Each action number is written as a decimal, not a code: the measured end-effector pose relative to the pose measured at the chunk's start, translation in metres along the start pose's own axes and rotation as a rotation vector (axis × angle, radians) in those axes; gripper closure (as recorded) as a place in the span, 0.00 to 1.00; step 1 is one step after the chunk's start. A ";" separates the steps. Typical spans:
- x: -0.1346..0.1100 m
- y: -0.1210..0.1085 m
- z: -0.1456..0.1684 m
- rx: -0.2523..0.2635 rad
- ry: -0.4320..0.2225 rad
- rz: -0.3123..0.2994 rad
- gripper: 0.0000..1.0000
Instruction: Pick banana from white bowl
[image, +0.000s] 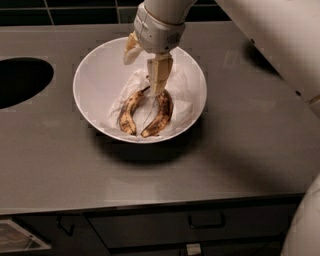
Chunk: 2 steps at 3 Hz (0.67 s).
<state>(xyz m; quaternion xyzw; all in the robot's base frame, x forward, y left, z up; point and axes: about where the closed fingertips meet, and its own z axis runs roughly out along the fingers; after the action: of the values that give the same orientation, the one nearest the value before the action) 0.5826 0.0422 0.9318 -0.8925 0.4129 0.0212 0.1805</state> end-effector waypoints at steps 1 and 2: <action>-0.002 0.004 0.003 -0.003 -0.029 -0.013 0.30; -0.005 0.014 0.006 0.011 -0.060 -0.014 0.28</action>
Offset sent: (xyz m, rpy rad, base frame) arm -0.0266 -0.0115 -0.0123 0.0815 0.0372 0.0325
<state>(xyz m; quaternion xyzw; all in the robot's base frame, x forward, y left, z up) 0.5695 0.0395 0.9233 -0.8933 0.4011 0.0442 0.1979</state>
